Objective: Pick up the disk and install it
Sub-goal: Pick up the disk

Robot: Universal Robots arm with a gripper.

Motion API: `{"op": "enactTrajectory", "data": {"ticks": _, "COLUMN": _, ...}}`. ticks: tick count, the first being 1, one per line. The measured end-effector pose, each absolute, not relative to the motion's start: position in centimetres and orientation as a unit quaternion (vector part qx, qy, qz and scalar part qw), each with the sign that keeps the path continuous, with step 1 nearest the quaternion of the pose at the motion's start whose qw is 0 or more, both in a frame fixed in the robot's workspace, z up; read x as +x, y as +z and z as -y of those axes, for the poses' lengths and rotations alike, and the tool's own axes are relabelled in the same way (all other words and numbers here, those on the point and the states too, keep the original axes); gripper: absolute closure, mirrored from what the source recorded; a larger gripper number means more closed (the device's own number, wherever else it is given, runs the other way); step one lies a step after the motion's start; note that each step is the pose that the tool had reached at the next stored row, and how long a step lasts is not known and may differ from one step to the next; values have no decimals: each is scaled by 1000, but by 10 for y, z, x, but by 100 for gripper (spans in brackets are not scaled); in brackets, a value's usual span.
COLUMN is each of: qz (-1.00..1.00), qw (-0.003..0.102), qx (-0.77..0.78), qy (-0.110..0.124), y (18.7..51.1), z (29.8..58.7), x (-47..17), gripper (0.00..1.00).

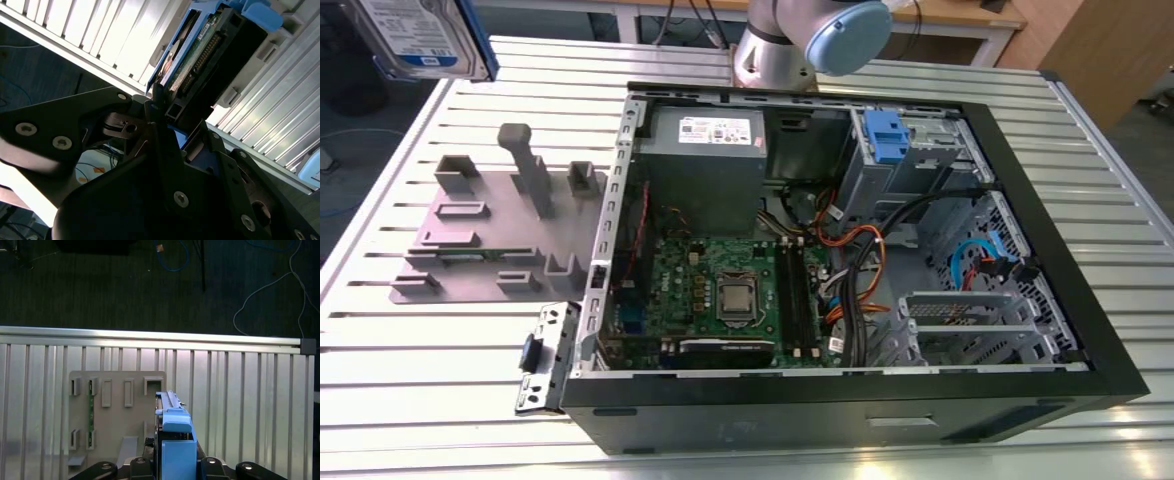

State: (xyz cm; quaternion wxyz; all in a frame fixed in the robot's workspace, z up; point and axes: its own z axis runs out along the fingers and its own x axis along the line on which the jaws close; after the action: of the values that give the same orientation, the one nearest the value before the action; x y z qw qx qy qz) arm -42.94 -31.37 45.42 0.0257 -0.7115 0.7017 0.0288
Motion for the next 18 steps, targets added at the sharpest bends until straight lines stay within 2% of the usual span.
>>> {"op": "enactTrajectory", "data": {"ticks": 18, "qz": -702, "qw": 26, "qx": -711, "qy": 29, "y": 458, "z": 314, "x": -429, "gripper": 64}}
